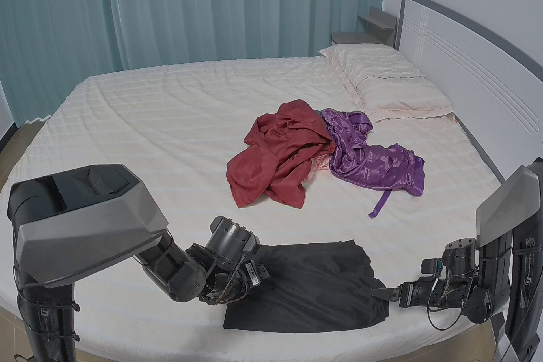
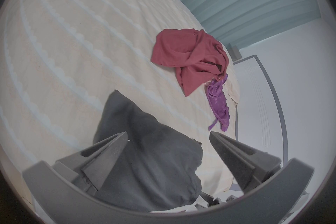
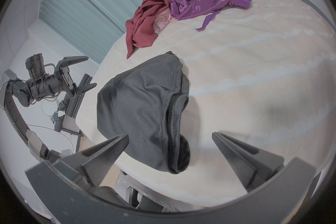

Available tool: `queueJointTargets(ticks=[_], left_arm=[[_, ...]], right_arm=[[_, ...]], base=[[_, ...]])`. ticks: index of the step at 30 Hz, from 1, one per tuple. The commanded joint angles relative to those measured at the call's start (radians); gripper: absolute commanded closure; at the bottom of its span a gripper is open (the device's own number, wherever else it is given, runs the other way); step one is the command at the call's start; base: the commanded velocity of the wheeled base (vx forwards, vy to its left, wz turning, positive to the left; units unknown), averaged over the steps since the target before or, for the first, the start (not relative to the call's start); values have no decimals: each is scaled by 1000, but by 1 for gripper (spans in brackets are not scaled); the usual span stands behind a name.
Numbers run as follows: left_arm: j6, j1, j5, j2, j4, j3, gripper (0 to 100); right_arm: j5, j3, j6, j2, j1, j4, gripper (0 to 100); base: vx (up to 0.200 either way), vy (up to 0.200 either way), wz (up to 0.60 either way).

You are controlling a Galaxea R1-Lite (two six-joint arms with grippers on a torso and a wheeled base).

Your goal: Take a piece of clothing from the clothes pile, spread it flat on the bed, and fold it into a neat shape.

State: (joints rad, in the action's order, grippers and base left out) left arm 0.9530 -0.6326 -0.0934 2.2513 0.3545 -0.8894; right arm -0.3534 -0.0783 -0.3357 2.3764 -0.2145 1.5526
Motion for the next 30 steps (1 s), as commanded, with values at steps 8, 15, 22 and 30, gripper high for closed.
queueJointTargets(ticks=[8,15,22,30], left_arm=[[-7,7,-20,-53,-3,12,0],[-43,44,101,-182,3,109,0],[-307,123,316,-214,112,334,0],[-445,120,340,-128,274,448,0]], right_arm=[[2,-252,-89,20,-9,-52,0],[47,-512,-100,98,-36,-269,0],[47,-627,-101,109,-43,-379,0],[42,-653,-120,109,-51,-391,0]], base=[[0,0,0],[0,0,0],[0,0,0],[0,0,0]])
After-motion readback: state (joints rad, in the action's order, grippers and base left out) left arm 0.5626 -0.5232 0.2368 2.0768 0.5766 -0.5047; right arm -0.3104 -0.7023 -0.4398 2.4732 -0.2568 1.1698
